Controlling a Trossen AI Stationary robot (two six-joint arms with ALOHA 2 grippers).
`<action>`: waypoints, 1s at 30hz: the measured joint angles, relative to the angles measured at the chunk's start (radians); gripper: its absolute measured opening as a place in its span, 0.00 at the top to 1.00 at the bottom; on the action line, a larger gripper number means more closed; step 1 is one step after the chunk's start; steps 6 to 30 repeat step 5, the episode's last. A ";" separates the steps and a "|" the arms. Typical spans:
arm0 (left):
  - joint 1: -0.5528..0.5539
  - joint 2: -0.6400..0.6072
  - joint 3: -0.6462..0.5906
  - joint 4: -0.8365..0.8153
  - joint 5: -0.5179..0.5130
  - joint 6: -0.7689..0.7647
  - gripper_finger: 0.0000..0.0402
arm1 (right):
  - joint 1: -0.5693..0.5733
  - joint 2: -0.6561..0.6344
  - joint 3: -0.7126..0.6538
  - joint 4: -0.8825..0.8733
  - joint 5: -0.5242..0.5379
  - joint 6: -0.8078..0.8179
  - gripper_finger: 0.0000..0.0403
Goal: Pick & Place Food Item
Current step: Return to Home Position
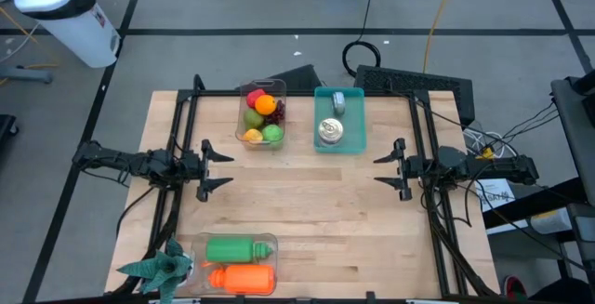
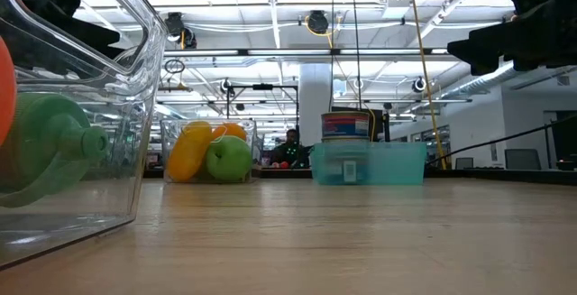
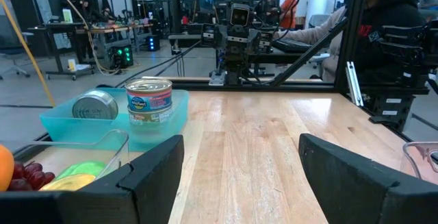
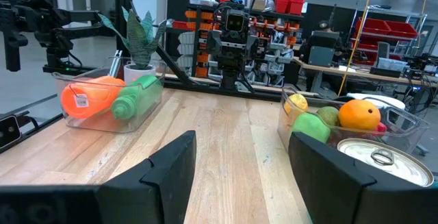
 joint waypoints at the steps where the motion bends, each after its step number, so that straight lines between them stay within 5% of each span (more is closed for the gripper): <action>1: 0.000 0.000 0.000 0.000 0.000 0.000 0.27 | 0.000 0.000 0.000 0.000 0.000 0.000 0.46; 30: 0.000 0.000 0.000 0.000 0.000 0.000 0.27 | 0.000 0.000 0.000 0.000 0.000 0.000 0.46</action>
